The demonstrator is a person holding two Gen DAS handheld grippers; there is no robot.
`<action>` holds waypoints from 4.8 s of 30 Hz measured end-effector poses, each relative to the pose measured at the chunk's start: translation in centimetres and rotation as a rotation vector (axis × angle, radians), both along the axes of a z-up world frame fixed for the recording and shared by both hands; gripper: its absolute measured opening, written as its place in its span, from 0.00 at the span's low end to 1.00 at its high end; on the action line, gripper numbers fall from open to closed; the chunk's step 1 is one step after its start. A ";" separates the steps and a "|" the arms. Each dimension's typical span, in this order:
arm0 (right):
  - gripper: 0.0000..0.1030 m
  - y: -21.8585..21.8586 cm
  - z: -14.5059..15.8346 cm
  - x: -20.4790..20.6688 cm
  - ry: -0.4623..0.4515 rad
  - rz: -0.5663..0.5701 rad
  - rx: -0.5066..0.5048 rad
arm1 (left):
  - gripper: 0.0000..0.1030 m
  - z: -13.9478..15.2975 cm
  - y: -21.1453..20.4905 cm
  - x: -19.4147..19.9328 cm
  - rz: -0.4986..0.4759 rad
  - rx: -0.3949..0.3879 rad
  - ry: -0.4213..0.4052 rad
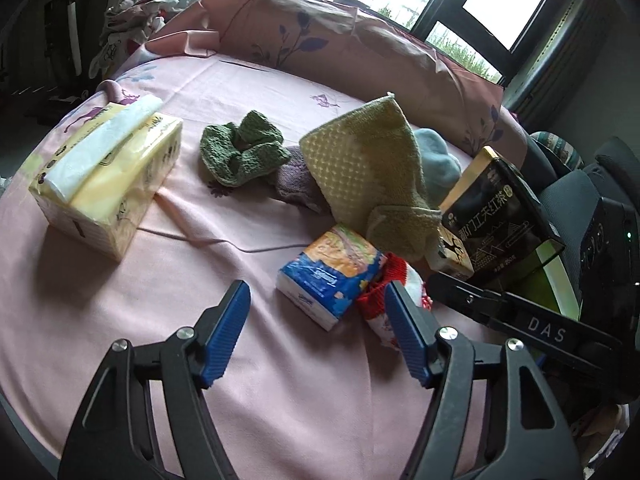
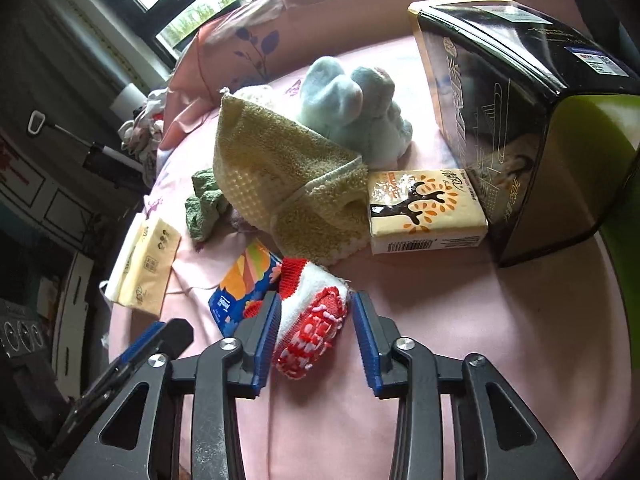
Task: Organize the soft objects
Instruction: 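Close the right gripper on the knitted sock and lift it, then carry the knitted sock with the right gripper into the green box, then open the right gripper to release the sock beside the puff, then move the right gripper back to the blue Tempo tissue pack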
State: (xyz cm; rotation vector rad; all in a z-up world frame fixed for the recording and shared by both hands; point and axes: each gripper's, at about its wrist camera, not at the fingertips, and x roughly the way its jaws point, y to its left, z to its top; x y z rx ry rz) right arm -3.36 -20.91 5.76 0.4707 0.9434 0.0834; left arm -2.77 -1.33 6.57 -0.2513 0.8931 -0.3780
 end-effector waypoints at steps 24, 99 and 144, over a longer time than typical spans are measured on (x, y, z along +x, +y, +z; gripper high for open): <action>0.37 0.3 -2.5 1.3 0.035 0.022 0.137 | 0.30 -2.7 -5.8 -0.4 -0.126 -0.088 0.093; 0.38 -22.1 4.6 -15.0 -0.318 -0.807 0.101 | 0.47 4.5 -31.0 -6.2 -0.800 -0.032 -0.222; 0.90 -12.2 7.2 -9.5 -0.397 -0.449 -0.015 | 0.85 3.8 8.7 2.3 0.064 -0.234 -0.135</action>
